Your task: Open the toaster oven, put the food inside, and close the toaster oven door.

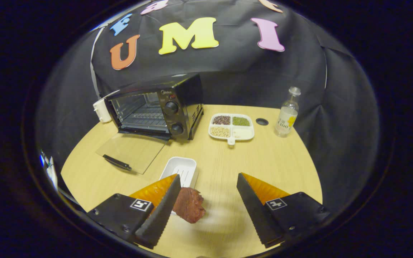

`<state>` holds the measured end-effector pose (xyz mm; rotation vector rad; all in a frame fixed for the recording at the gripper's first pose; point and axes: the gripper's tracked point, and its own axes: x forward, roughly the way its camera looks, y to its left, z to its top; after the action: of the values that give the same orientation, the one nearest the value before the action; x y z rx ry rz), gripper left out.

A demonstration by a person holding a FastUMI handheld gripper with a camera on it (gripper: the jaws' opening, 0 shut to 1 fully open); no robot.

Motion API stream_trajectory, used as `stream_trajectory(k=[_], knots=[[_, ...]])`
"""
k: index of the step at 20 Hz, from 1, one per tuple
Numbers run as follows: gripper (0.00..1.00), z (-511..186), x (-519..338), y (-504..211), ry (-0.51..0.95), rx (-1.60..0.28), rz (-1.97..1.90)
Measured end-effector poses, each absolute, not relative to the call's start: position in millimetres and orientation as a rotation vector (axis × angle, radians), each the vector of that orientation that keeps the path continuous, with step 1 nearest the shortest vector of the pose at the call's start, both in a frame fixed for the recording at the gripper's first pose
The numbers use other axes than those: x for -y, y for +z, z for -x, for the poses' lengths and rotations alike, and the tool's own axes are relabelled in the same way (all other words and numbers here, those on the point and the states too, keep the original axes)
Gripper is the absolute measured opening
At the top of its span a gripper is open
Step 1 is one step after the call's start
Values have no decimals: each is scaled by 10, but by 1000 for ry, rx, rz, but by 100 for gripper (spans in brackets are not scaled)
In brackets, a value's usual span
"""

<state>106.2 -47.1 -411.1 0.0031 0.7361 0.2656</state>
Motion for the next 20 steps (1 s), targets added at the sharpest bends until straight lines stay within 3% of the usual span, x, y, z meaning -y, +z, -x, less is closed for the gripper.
stream_trajectory(k=[4,5,10,11,13,17,20], knots=[[92,-905,416,-4334,375,-844,-122],[82,-889,384,-4356,405,-860,-150],[55,-766,172,-4409,501,-979,-357],[43,-748,148,-4410,509,-1010,-404],[29,-757,129,-4425,514,-1044,-469],[17,-729,158,-4374,519,-1066,-527],[15,-706,128,-4230,533,-1042,-535]])
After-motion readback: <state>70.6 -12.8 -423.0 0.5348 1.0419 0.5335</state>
